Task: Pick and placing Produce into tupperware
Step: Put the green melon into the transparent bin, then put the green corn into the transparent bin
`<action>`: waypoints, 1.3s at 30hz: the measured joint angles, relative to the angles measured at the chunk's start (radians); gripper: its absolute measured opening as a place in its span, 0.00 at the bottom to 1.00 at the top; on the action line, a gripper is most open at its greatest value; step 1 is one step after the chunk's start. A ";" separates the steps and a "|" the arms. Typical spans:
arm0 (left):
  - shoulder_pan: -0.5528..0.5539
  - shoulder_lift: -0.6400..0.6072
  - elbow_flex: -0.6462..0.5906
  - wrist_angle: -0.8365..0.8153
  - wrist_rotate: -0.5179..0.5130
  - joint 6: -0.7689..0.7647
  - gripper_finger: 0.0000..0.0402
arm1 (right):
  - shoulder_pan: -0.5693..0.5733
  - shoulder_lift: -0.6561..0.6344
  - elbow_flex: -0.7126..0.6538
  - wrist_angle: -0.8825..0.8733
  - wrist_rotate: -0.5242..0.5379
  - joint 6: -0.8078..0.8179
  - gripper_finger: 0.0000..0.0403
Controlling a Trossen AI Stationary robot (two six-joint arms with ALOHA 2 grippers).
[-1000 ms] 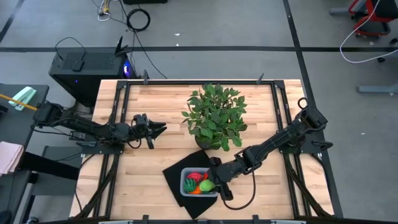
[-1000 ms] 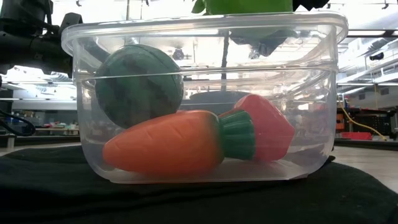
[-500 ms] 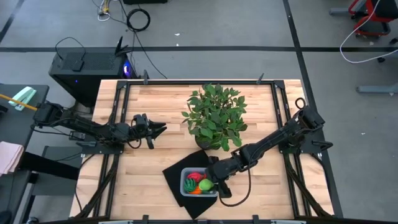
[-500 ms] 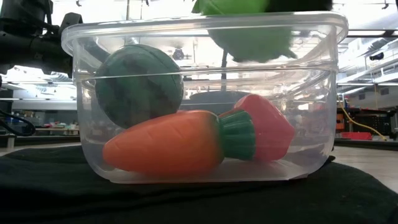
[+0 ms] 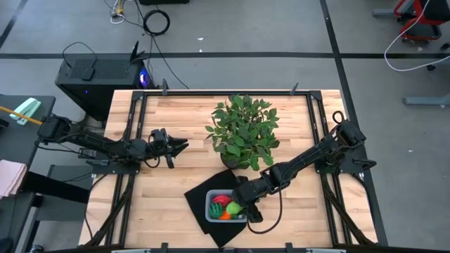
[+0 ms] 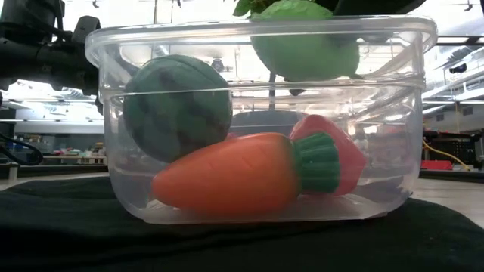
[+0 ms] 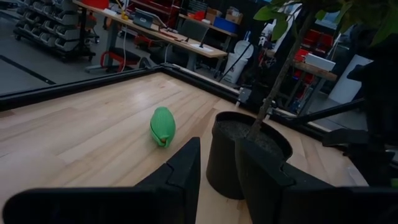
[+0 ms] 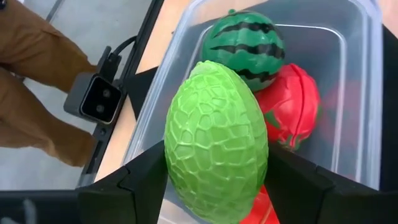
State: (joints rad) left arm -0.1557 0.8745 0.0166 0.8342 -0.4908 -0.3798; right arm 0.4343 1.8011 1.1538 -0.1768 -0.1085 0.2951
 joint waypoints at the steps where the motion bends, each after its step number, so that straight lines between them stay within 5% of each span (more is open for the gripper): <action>1: 0.000 0.000 0.000 0.000 0.000 0.000 0.27 | 0.000 0.000 0.000 0.001 -0.002 -0.006 0.63; 12: 0.000 0.000 0.000 -0.001 0.000 0.000 0.27 | 0.000 -0.006 0.001 0.020 0.034 -0.025 0.74; 22: 0.000 0.000 0.000 -0.004 0.001 0.000 0.27 | 0.010 -0.090 0.169 -0.354 0.119 0.036 0.65; 31: 0.000 0.000 0.000 -0.012 0.000 0.004 0.27 | 0.146 -0.355 -0.141 -0.351 0.282 0.508 0.58; 39: 0.000 0.000 0.000 -0.005 0.000 0.009 0.27 | 0.242 -0.648 -0.490 -0.424 0.635 1.183 0.57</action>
State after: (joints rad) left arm -0.1555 0.8749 0.0166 0.8289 -0.4908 -0.3706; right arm 0.6765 1.1535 0.6636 -0.6011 0.5262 1.4783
